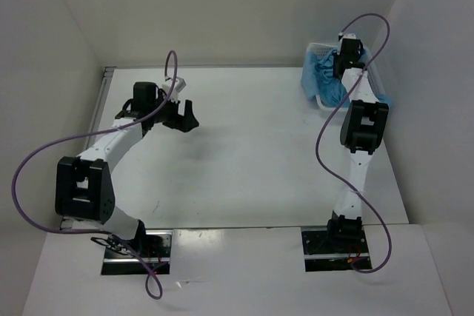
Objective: Fold and stack the shorts
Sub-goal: Grab the shorts from the pile, then move the shorts to the center of the board
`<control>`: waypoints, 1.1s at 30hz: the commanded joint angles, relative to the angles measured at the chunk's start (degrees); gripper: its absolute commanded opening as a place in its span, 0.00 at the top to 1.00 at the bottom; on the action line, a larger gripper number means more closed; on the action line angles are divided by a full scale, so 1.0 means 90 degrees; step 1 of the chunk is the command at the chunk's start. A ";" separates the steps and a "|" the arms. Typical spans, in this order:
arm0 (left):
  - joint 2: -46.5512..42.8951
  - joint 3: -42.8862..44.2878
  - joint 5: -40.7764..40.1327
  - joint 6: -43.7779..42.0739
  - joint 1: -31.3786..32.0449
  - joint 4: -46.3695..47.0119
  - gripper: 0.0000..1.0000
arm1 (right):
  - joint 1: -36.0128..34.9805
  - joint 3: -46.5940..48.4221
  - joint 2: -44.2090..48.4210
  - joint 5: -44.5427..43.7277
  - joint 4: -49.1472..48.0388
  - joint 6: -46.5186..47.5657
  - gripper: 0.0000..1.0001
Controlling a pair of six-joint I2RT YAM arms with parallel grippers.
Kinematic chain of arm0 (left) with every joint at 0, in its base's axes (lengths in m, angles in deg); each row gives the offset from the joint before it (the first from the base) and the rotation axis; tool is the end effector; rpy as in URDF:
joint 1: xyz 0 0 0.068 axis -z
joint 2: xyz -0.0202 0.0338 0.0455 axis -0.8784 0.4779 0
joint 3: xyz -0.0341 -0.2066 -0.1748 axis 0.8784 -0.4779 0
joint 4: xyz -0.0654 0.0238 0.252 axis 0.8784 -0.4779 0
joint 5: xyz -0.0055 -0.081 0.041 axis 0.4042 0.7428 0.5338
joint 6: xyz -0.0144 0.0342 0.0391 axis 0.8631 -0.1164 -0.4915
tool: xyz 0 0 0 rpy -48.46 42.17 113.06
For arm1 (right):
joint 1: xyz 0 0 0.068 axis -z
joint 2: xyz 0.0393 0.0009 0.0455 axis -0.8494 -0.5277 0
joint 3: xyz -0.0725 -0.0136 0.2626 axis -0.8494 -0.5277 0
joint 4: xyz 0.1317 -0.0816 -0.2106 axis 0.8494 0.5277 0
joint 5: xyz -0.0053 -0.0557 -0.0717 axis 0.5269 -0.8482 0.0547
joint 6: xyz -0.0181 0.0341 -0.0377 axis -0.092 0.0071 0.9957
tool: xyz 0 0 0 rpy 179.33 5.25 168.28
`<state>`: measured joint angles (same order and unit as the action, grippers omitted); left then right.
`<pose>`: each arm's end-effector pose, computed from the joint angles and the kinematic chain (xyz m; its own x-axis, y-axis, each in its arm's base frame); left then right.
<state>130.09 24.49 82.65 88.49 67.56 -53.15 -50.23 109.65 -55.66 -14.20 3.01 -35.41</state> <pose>0.3403 -0.0533 0.2569 -0.5934 0.0595 -0.8027 0.4687 0.8363 -0.2845 0.5559 -0.0836 0.2082 -0.6220 -0.1021 -0.7763 0.1591 0.9543 -0.2530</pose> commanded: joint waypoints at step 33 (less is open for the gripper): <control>-0.4016 -0.1269 -0.0194 -0.0028 -0.1207 -0.0878 0.00 | -0.4621 -0.2574 0.4738 0.1126 0.0061 -0.1001 0.10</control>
<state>94.62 11.75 74.43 88.44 55.75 -53.79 -92.30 89.33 -17.94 -1.65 7.07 -45.37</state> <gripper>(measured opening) 1.001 0.895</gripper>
